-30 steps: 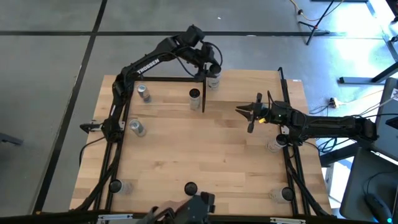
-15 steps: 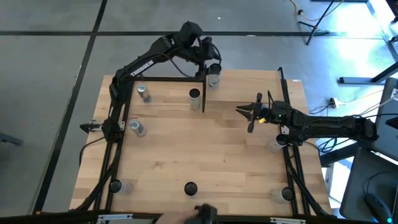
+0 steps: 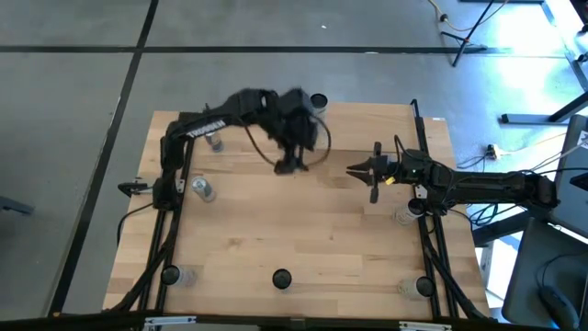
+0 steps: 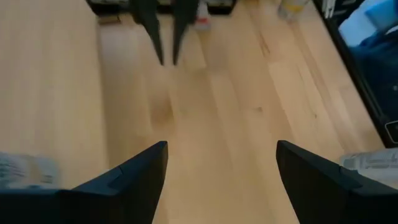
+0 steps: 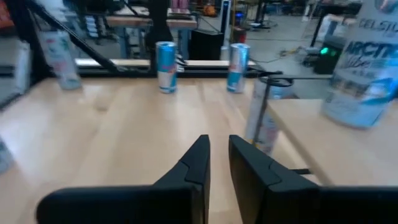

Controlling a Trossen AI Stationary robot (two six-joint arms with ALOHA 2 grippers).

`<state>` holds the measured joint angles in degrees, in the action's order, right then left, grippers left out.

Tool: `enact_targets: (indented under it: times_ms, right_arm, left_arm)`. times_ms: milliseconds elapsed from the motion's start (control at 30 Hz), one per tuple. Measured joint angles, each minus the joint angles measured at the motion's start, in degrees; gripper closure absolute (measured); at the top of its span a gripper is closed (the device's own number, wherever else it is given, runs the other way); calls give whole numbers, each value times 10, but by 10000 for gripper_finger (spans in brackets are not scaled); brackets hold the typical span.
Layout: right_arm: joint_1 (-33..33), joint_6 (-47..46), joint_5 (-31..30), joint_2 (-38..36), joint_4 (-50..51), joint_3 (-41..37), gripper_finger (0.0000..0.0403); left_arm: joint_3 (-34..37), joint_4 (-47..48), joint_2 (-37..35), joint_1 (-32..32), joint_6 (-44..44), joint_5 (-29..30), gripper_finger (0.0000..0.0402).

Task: Place canned beverage on shelf
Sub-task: Put the white blue soda can aligned with the other white blue soda can on the shelf

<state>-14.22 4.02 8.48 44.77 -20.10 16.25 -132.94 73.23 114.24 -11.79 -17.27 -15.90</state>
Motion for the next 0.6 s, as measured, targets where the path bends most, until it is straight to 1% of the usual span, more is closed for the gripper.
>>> enact_targets:
  times_ms: [100, 233, 433, 533, 600]
  right_arm:
    - [0, -25, 21, 0, 3, 0, 352]
    - [7, -37, 74, 0, 4, 0, 352]
    - [75, -36, 71, 9, -15, 0, 352]
    - [118, -36, 71, 29, -35, 0, 352]
    - [148, -36, 69, 49, -60, 0, 352]
  left_arm:
    - [18, 0, 0, 54, 53, 72, 117]
    - [57, -30, 0, 124, 98, 157, 117]
    - [134, -74, -9, 210, 180, 262, 117]
    - [172, -94, -26, 249, 225, 308, 117]
    - [197, -114, -40, 280, 257, 350, 117]
